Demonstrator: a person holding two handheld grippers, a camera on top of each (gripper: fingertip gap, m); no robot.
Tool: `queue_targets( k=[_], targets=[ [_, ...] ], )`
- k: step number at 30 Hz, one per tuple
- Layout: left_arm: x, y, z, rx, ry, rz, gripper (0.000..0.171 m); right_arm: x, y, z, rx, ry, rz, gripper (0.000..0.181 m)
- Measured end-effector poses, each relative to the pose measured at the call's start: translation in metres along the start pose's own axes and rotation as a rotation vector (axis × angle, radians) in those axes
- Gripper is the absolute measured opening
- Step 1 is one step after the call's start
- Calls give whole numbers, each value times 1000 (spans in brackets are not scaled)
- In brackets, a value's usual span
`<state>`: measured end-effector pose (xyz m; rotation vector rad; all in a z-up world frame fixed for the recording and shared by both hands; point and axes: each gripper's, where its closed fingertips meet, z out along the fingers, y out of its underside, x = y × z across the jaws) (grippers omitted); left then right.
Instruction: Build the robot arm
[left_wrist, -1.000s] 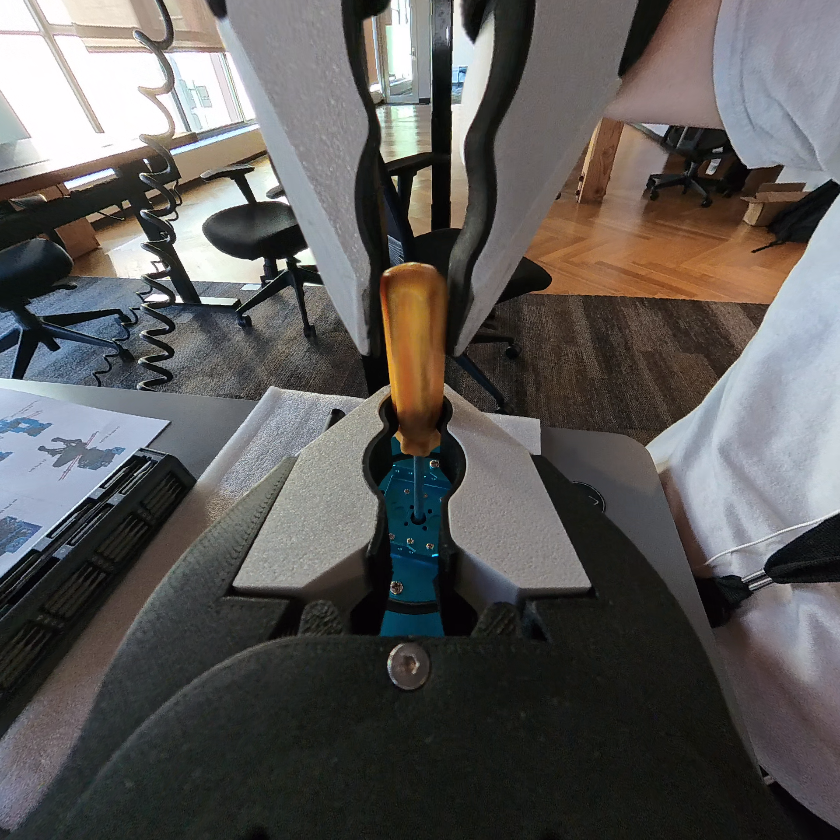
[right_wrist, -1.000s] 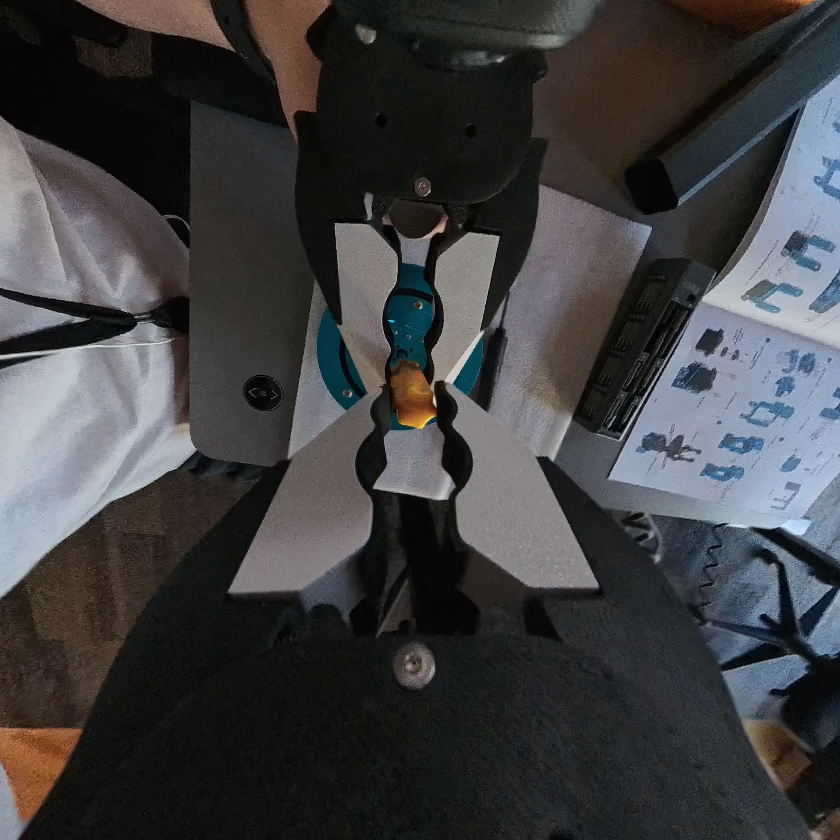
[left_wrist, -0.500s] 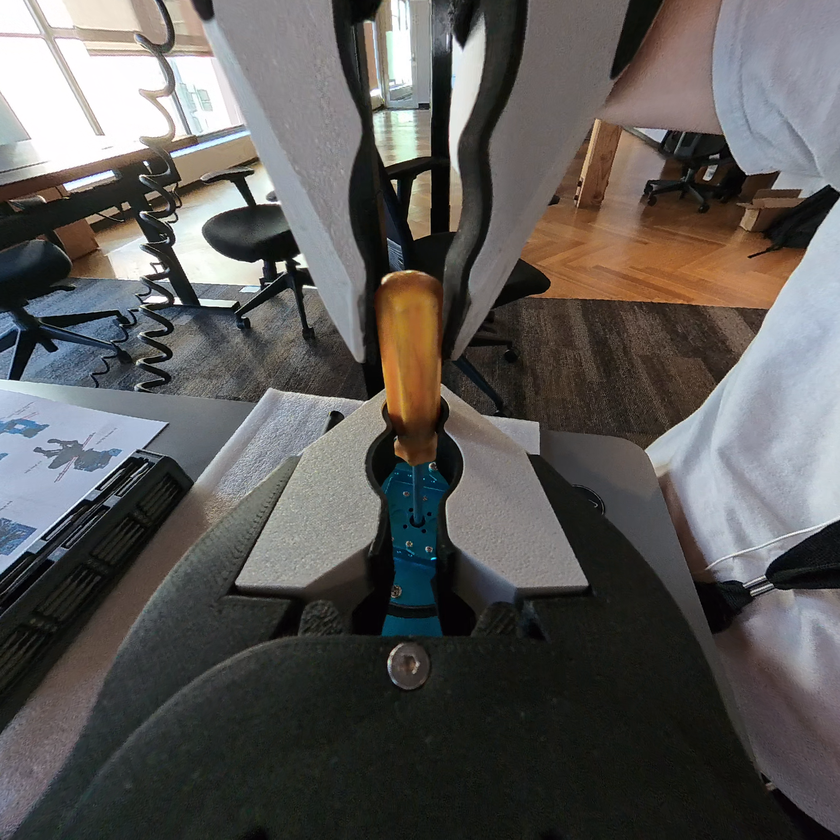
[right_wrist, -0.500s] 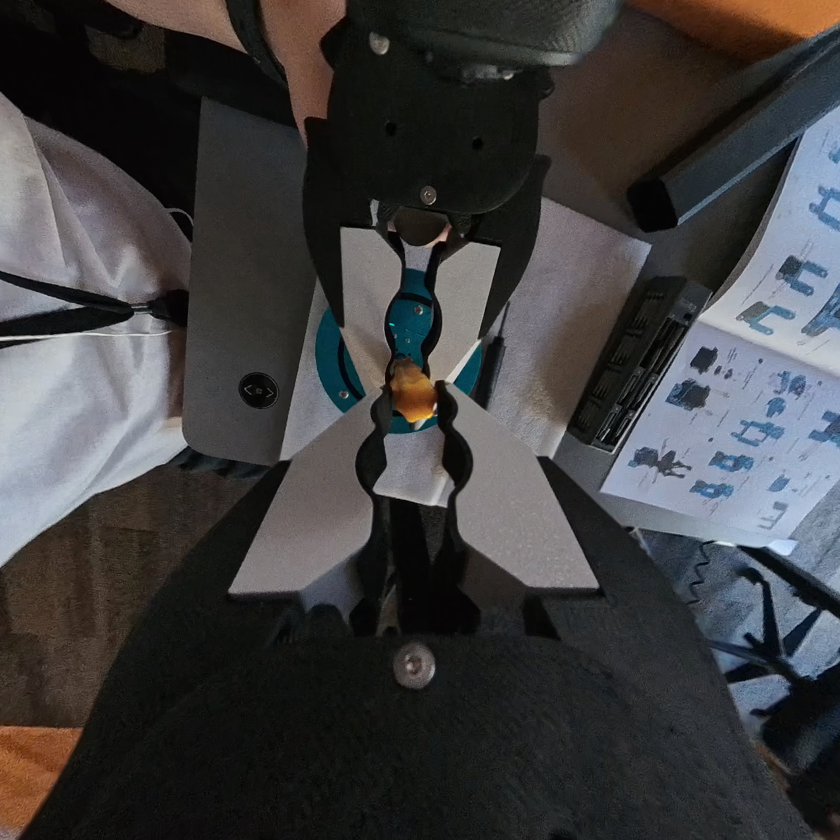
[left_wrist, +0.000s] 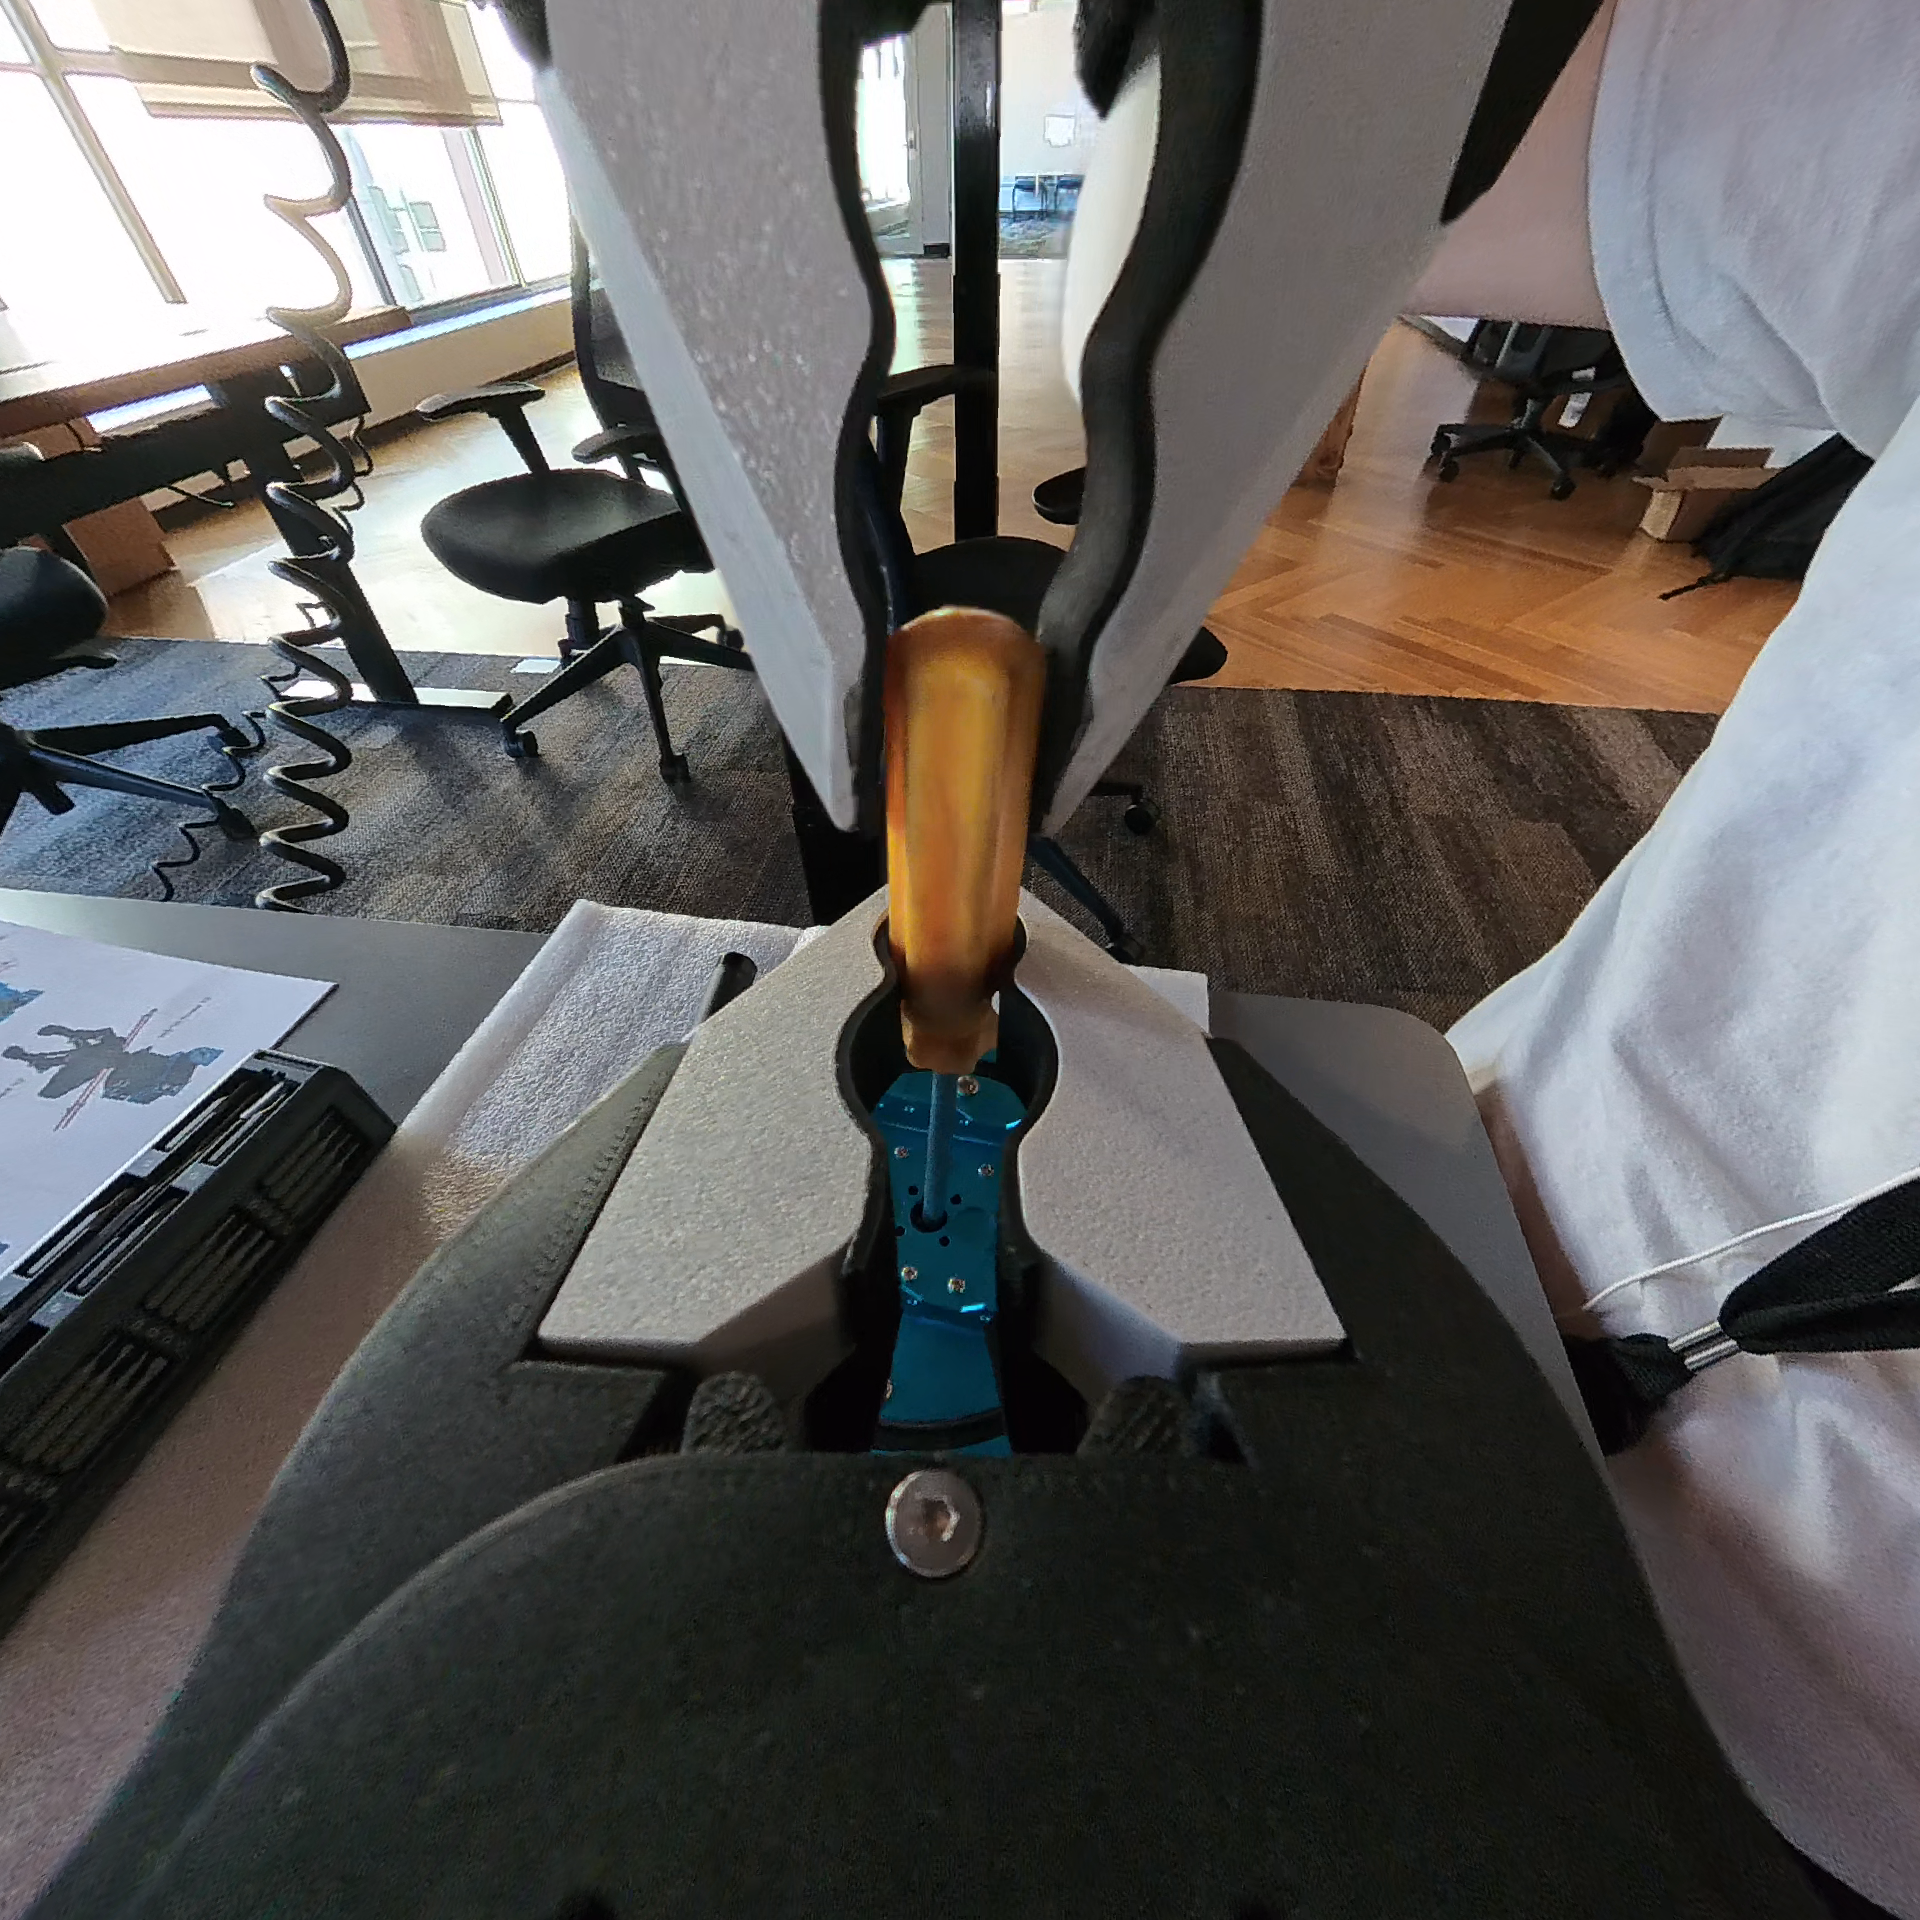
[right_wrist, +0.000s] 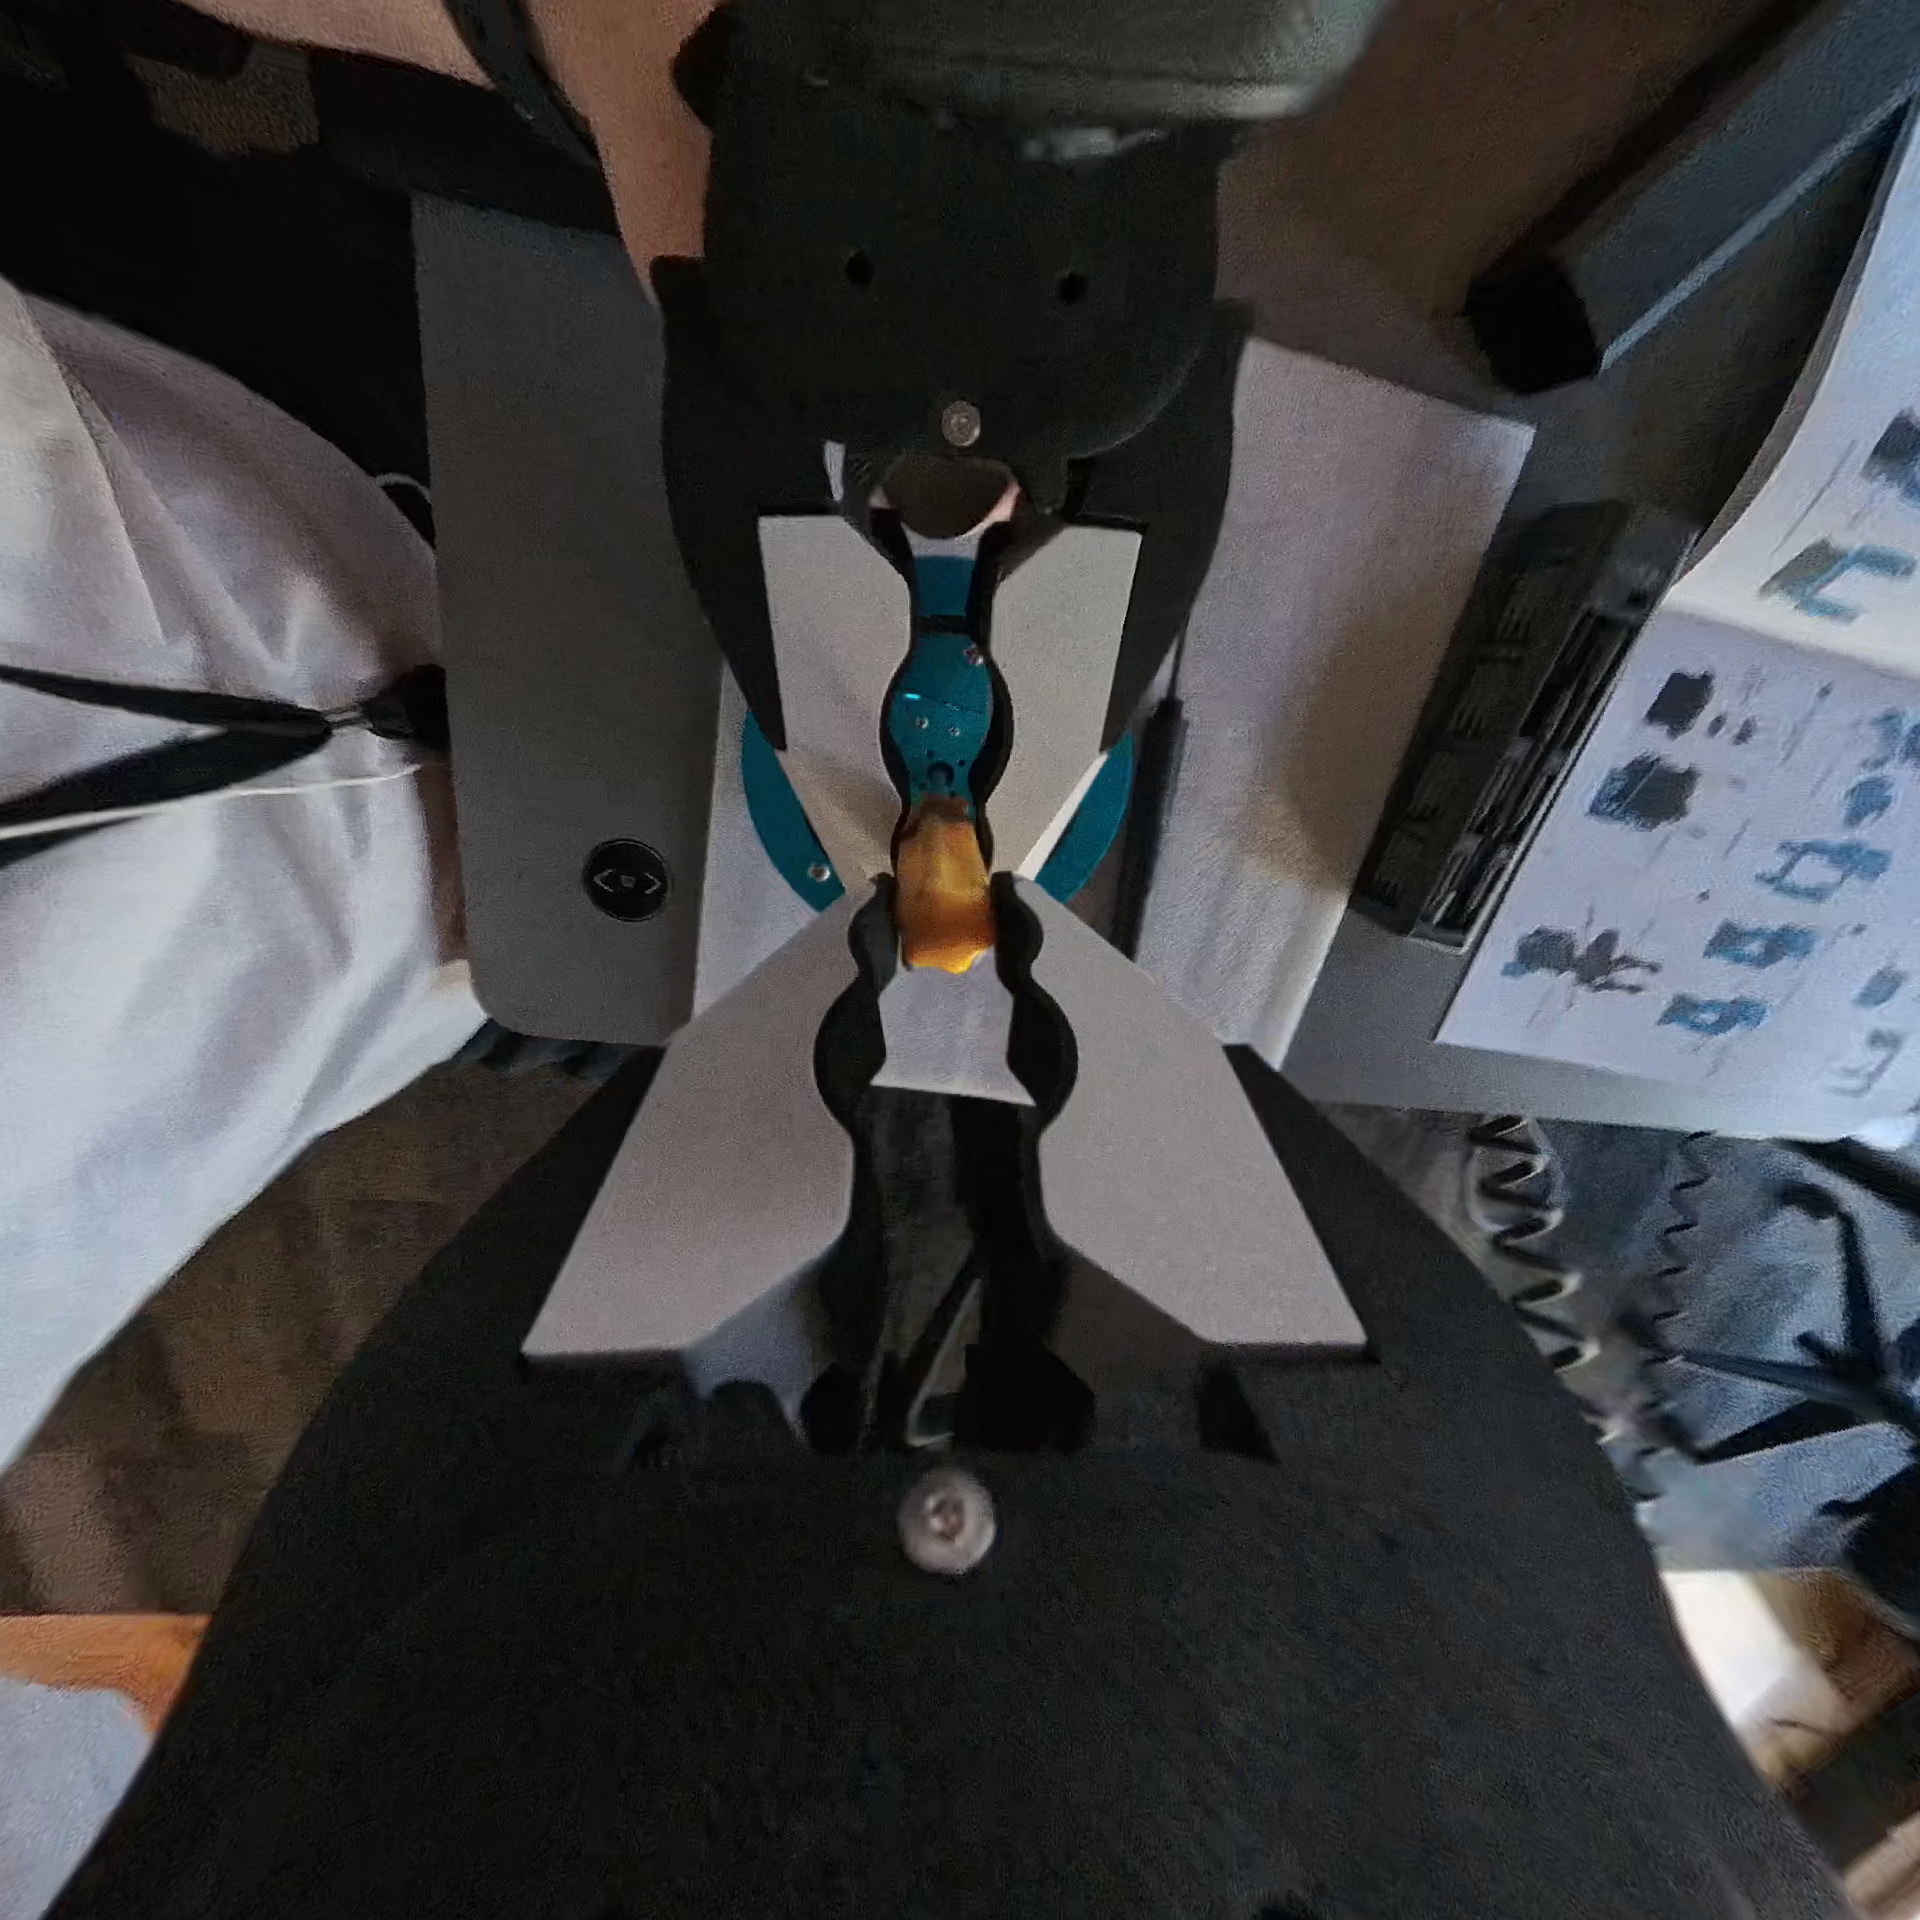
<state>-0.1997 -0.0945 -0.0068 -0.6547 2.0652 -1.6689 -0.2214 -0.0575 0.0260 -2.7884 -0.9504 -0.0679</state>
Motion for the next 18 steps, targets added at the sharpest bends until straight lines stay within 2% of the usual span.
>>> queue_targets(
  k=[3,6,8,11,15,18],
  targets=[
    [-2,0,3,-7,-15,3,9,2,2,1,-9,-23,203,18],
    [-2,0,3,-4,-9,1,8,3,0,-1,6,4,24,19],
    [-2,0,2,-3,-9,-4,9,8,-3,-3,51,48,-92,28],
    [-2,0,2,1,-7,-8,8,2,-3,-1,77,14,-180,19],
    [-3,0,1,1,-8,-11,9,2,-3,0,100,-57,-23,17],
    [-1,0,2,0,-3,-7,8,-1,-4,-3,200,-64,-56,18]
  ],
)
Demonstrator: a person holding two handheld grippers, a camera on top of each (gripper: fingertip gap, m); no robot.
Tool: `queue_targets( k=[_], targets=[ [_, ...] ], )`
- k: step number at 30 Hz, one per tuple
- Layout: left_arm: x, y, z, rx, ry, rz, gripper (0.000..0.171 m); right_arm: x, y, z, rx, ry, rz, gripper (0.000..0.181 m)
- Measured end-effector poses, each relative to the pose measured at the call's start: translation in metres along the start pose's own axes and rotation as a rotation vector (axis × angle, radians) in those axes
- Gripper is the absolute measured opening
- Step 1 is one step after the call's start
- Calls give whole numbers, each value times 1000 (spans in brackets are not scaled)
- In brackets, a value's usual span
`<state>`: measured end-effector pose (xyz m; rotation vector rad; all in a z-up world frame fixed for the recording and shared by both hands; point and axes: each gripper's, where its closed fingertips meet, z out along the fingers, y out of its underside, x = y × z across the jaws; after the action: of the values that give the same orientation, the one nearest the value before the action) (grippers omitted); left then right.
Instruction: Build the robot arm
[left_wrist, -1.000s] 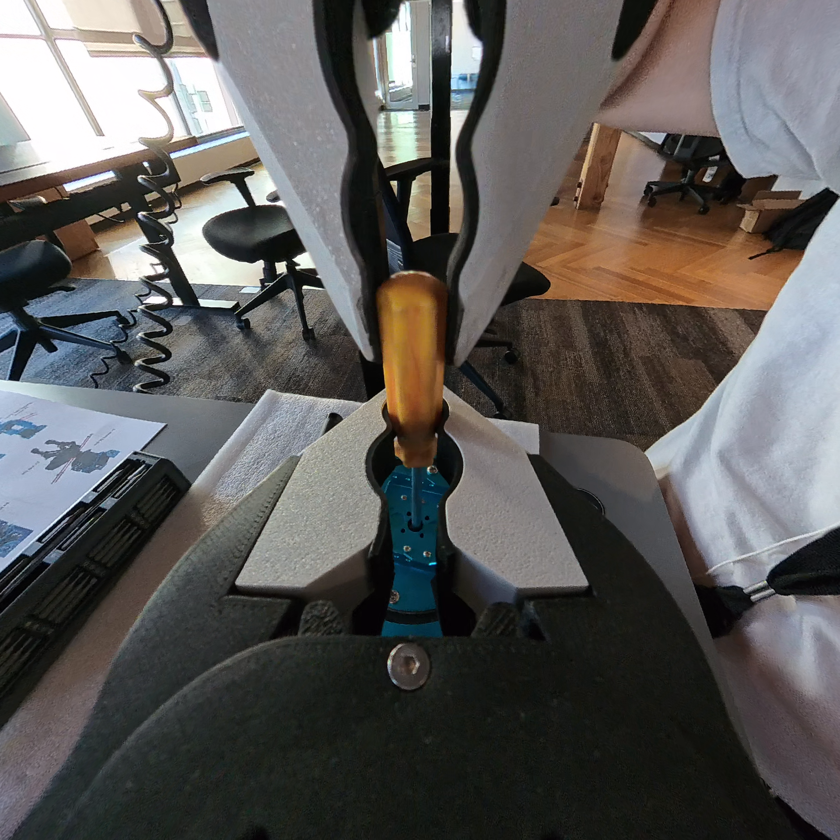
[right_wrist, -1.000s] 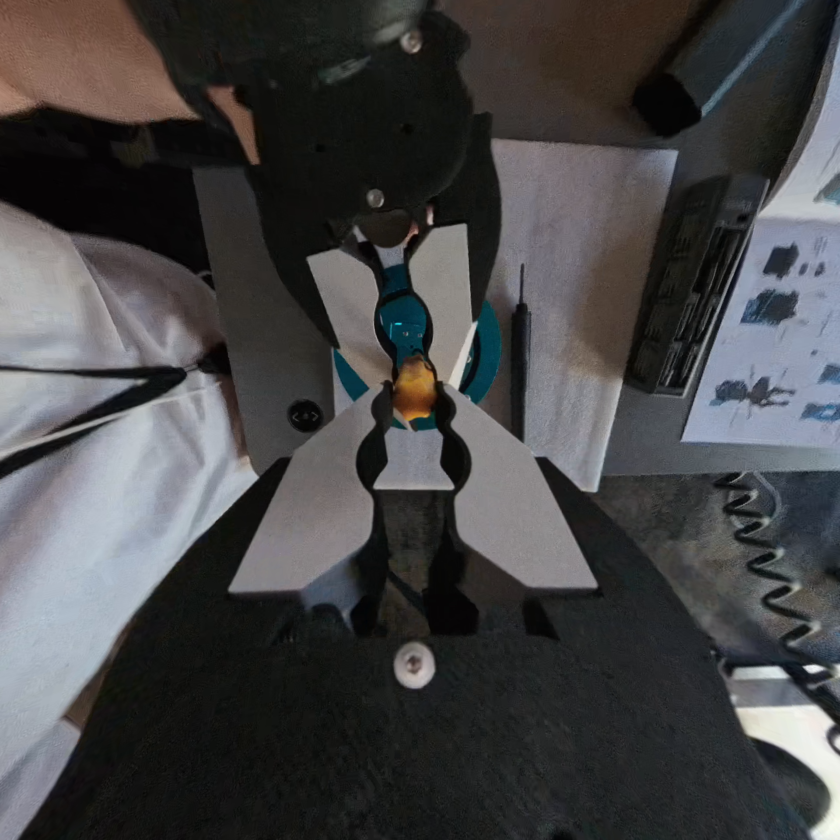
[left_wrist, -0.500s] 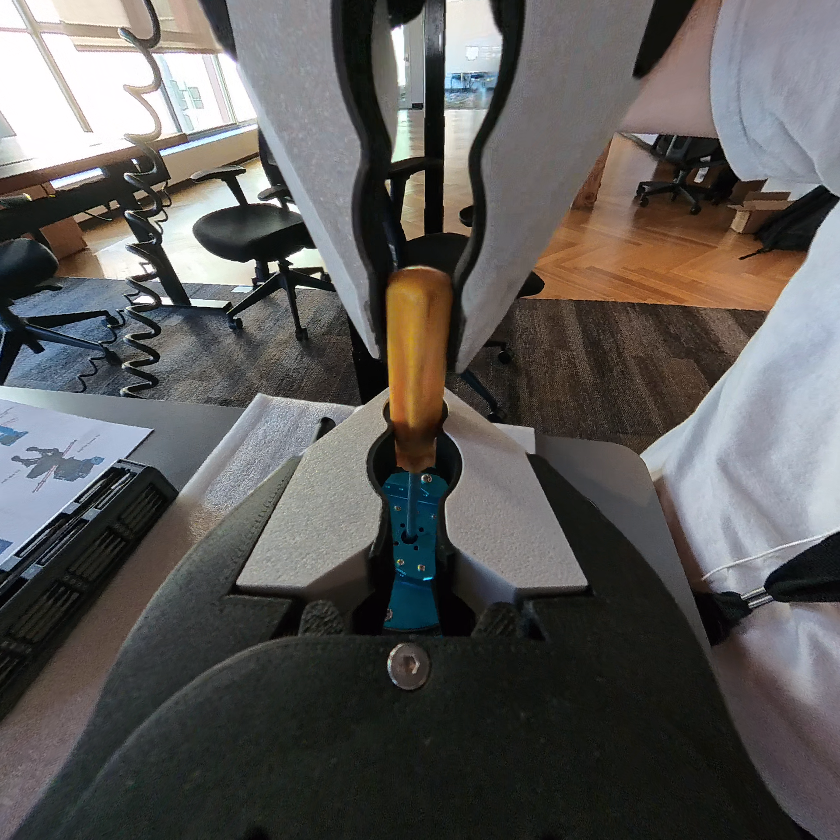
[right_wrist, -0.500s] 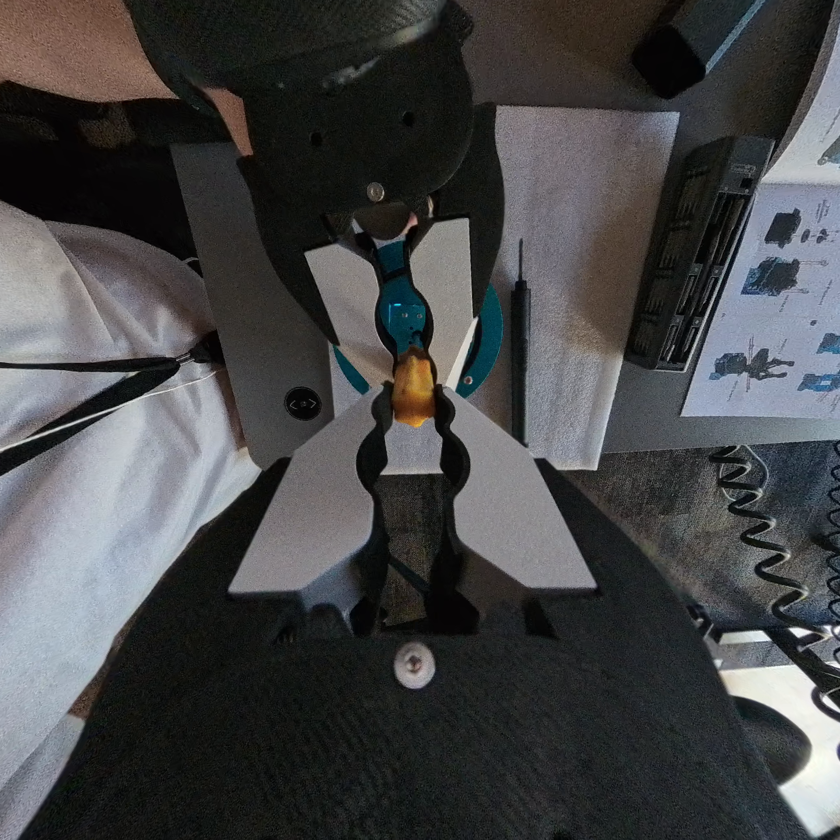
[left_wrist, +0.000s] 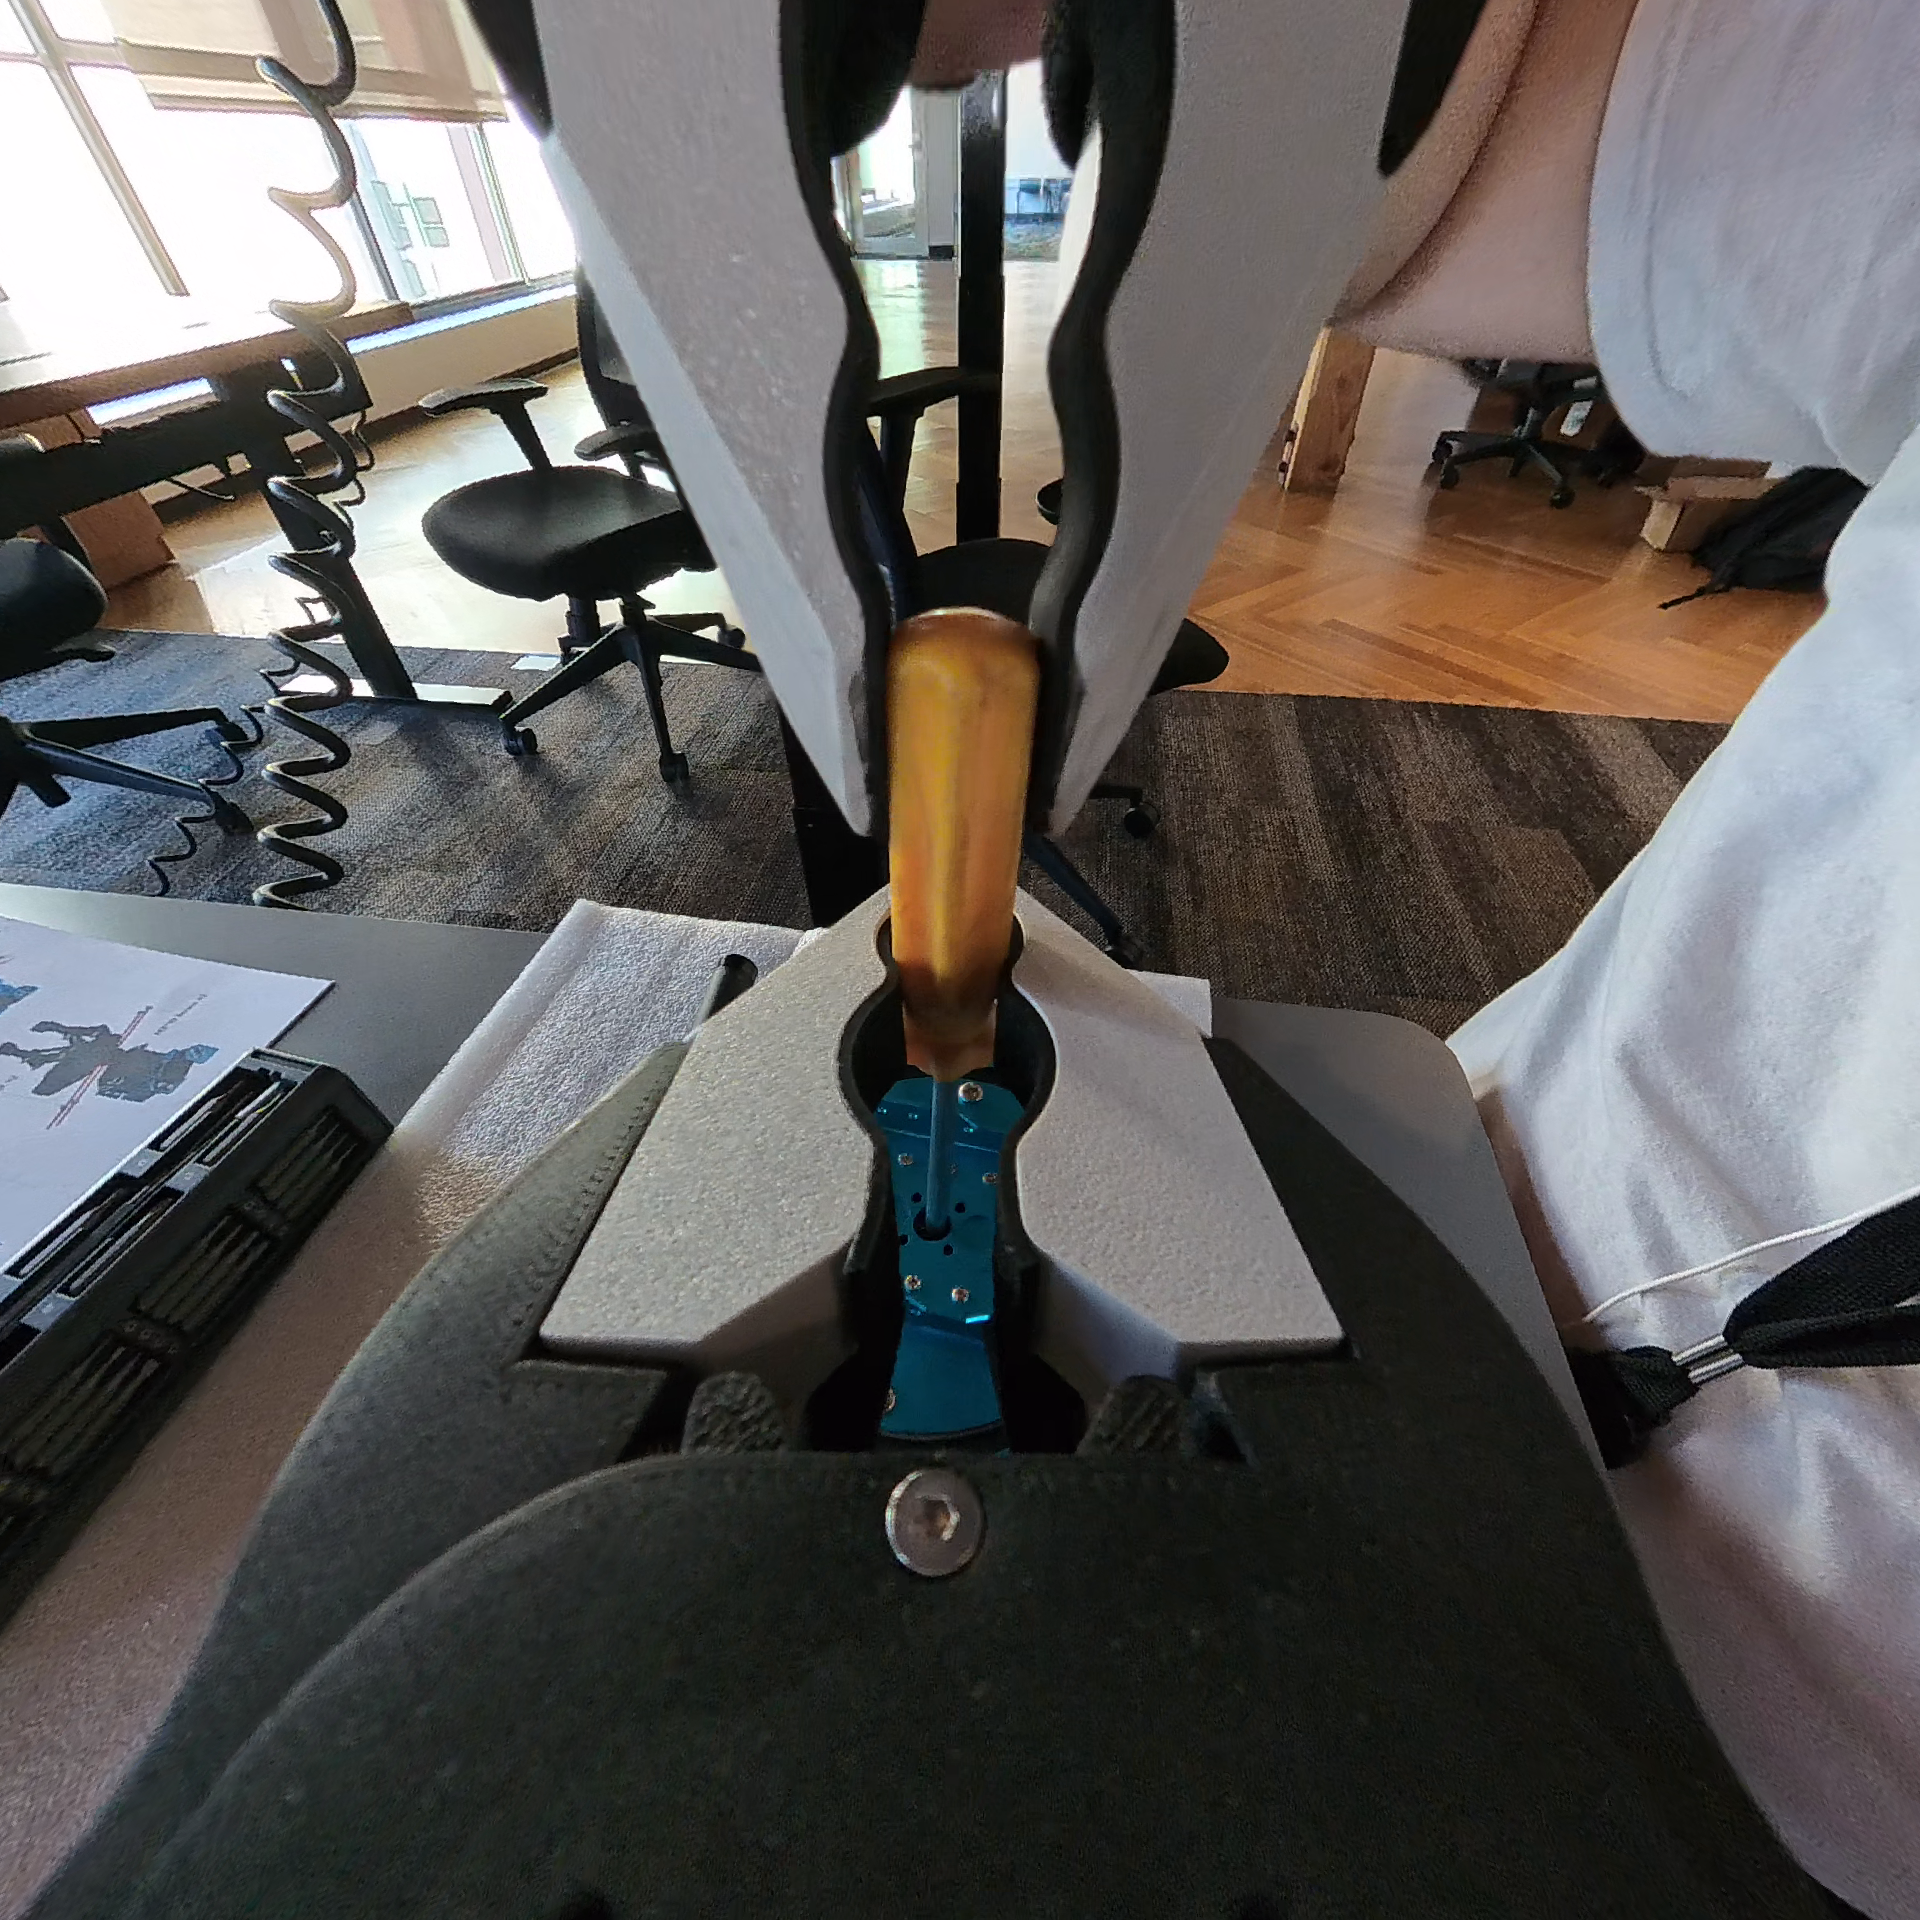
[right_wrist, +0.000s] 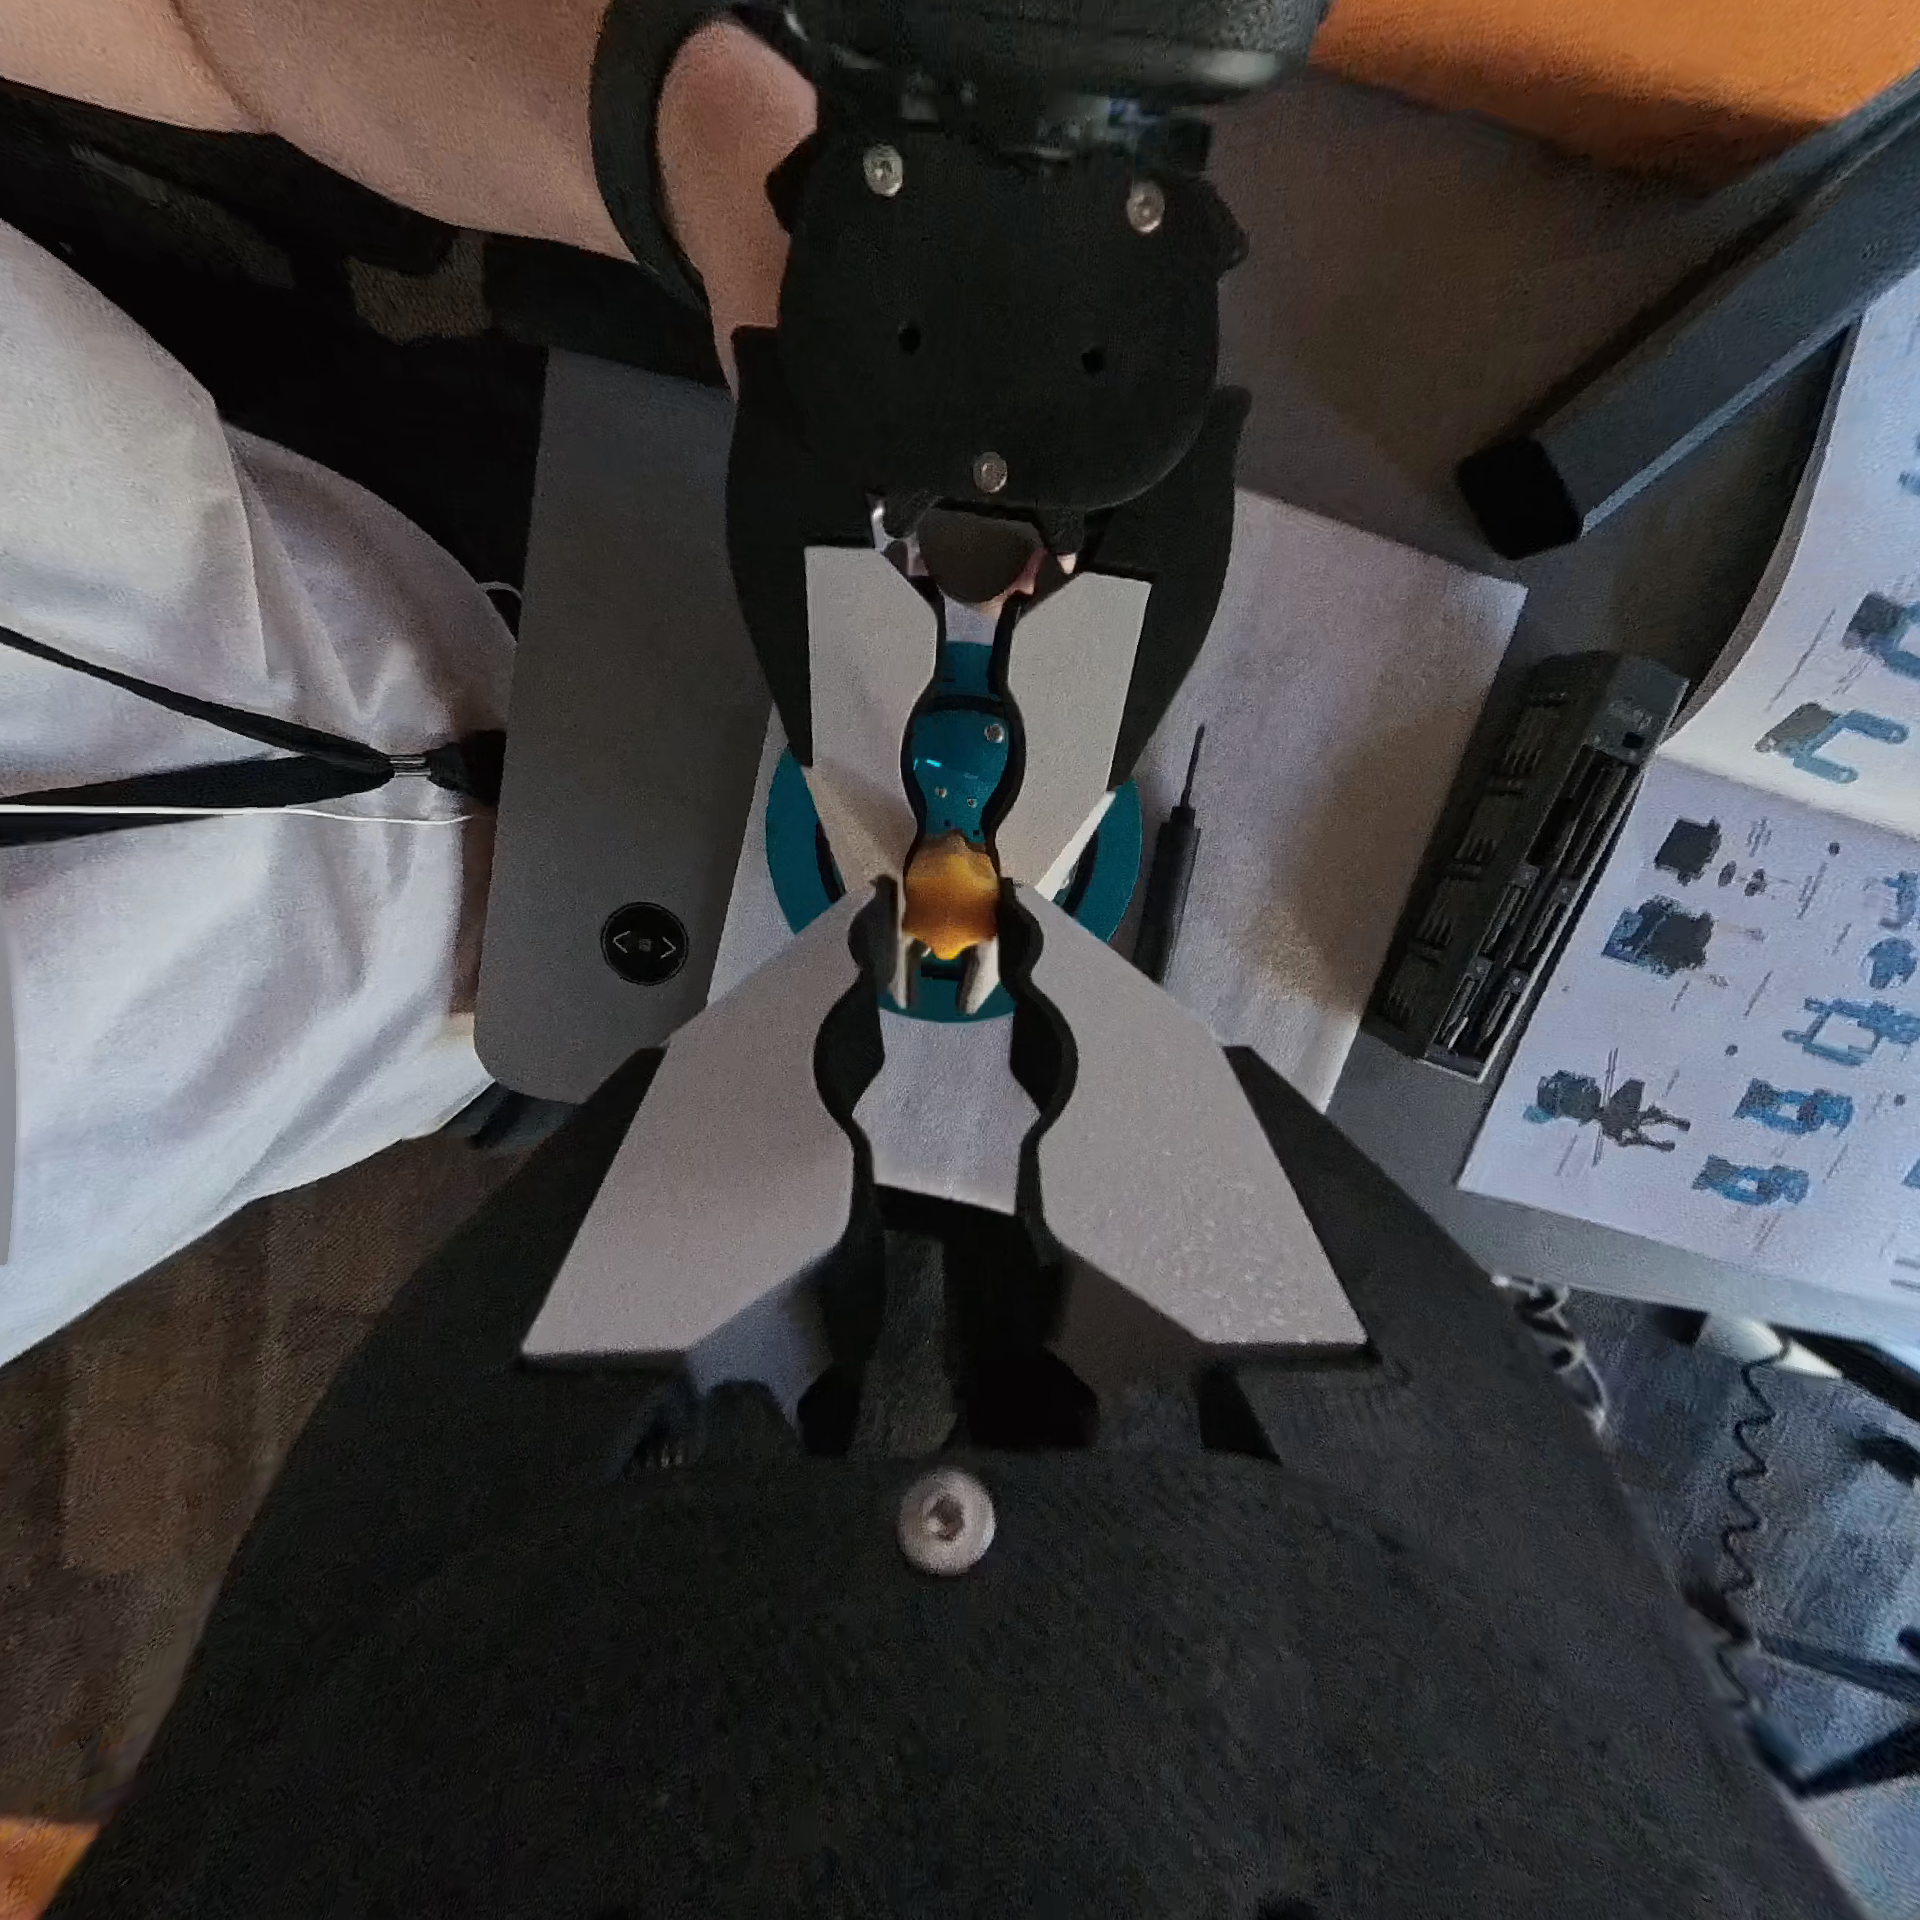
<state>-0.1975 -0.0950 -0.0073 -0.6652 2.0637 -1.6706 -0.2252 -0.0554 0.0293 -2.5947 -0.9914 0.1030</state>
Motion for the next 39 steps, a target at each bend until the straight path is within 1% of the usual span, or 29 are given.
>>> queue_targets(
  k=[2,3,4,5,7,8,9,10,11,12,13,14,15,16,19,21,22,25,28,30,31,32,33,36,39],
  targets=[
    [0,0,0,-3,-3,7,8,4,-5,-8,140,36,-30,42],
    [0,0,0,-2,-2,5,8,4,-5,-15,219,41,-28,48],
    [0,0,-1,0,-2,1,8,5,-7,-23,314,52,-24,50],
    [-1,0,-1,3,-2,-2,8,11,-10,-34,438,91,-23,56],
    [-1,0,-2,7,0,-7,8,15,-18,-60,736,138,-28,59],
    [-1,0,-2,9,0,-10,8,10,-21,-71,883,127,-76,71],
    [-2,0,-2,10,0,-11,9,7,-23,-82,1017,131,-99,75],
    [-1,0,-2,10,0,-11,8,10,-24,-89,1095,142,-78,79],
    [-1,0,-2,9,-1,-9,8,15,-23,-92,1133,141,-32,75],
    [-1,0,-2,8,-3,-7,9,18,-22,-92,1144,131,4,61],
    [-1,0,-2,8,-5,-5,8,18,-22,-91,1156,126,-1,44],
    [-1,0,-2,9,-5,-6,8,16,-22,-89,1161,120,-25,33],
    [-1,0,-2,10,-4,-8,8,8,-24,-88,1165,77,-72,11],
    [-1,0,-2,10,-3,-8,8,-8,-26,-85,1172,-23,-138,0],
    [0,0,-1,6,-1,-4,9,-12,-24,-70,1124,-177,-135,0],
    [1,1,-1,4,0,-1,9,-7,-20,-58,1127,-232,-133,41],
    [1,1,0,3,0,1,9,-4,-19,-52,1140,-253,-118,45],
    [2,1,0,3,3,4,8,7,-17,-33,1166,-211,-109,44],
    [2,0,0,4,5,0,8,3,-17,-22,1163,-255,-105,39],
    [2,0,1,3,6,1,9,2,-18,-16,1137,-252,-103,33],
    [2,0,1,3,7,1,8,0,-19,-13,1122,-249,-110,22],
    [2,0,2,2,7,2,8,0,-19,-12,1119,-243,-112,17],
    [2,1,1,2,4,2,8,2,-19,-12,1122,-229,-100,17],
    [1,0,0,10,5,-10,9,5,-19,-11,1145,-162,-49,17],
    [2,0,1,10,8,-10,9,4,-21,-10,1163,-7,6,17]
  ],
)
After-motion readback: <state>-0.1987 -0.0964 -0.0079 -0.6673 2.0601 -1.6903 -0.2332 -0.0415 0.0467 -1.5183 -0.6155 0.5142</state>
